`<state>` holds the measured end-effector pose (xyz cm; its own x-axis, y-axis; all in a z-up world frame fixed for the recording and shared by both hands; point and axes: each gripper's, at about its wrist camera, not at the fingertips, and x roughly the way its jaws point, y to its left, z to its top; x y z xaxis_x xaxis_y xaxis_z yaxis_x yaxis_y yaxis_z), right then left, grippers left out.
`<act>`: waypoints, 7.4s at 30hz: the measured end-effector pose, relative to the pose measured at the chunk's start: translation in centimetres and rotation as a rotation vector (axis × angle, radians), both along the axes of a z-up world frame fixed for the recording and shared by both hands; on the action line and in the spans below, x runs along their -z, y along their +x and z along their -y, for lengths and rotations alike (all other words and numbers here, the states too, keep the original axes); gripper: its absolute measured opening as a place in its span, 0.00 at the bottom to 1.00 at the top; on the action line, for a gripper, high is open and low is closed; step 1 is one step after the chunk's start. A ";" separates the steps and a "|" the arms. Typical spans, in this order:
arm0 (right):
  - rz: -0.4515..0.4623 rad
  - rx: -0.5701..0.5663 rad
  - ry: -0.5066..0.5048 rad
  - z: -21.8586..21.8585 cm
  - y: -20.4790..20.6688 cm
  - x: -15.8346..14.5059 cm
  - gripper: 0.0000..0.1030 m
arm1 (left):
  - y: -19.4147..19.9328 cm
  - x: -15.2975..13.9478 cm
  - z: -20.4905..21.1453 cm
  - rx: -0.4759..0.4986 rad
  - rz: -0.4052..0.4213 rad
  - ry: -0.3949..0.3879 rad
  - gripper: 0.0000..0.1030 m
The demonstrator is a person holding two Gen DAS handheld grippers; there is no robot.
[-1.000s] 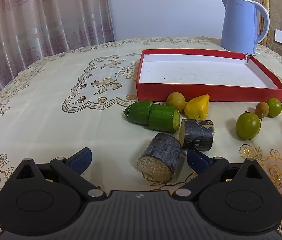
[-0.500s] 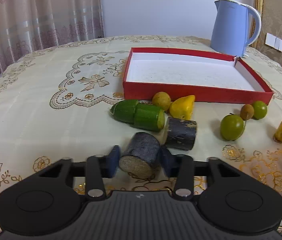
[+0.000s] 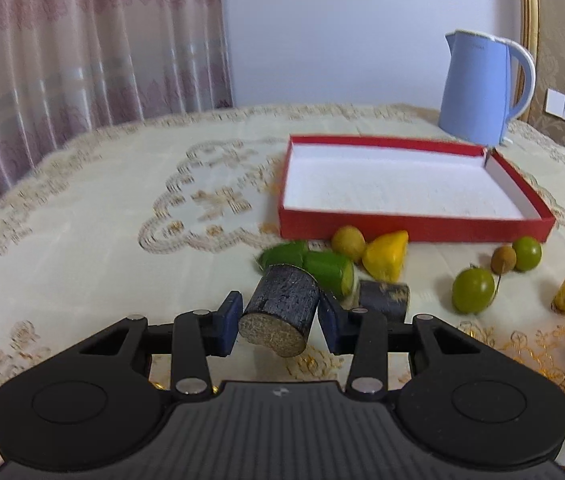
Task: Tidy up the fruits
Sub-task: 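Lift the log with the left gripper while the right gripper grasps the yellow fruit, then carry the log into the red tray and open the left gripper while the right carries the yellow fruit, then raise the left gripper away while the right gripper drops the yellow fruit into the tray, then pull both grippers back from the tray, then move the left gripper toward the second dark log piece beside the cucumber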
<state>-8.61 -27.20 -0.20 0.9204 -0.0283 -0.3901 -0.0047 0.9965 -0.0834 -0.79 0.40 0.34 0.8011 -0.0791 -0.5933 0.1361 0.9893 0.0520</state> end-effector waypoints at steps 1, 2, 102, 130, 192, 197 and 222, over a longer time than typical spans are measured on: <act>-0.012 0.002 -0.006 0.1 0.1 0.3 0.93 | -0.1 -0.3 0.0 0.000 0.007 0.000 0.39; -0.030 0.001 -0.004 0.2 0.4 0.5 0.88 | -0.1 -0.4 0.0 0.002 0.012 0.000 0.39; -0.108 -0.082 0.183 4.4 3.5 0.9 0.35 | 20.8 1.0 17.2 0.010 0.004 0.370 0.62; -0.118 -0.079 0.145 4.2 14.3 -2.5 0.35 | 14.1 -2.8 10.8 -0.044 0.075 0.288 0.68; -0.074 -0.021 0.113 0.7 4.7 0.9 0.98 | 0.1 1.5 3.7 0.082 0.055 0.064 0.82; -0.051 -0.023 0.101 0.5 4.1 0.4 1.00 | 0.3 1.3 4.0 0.045 0.029 0.044 0.82; -0.023 0.003 0.096 1.5 2.2 0.1 1.00 | 0.3 2.4 7.1 0.010 -0.015 0.102 0.82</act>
<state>-6.39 -28.65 -0.28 0.9112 0.0079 -0.4119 -0.0029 0.9999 0.0127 -0.46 -6.65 -2.08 0.7917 -0.0261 -0.6104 0.1478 0.9776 0.1499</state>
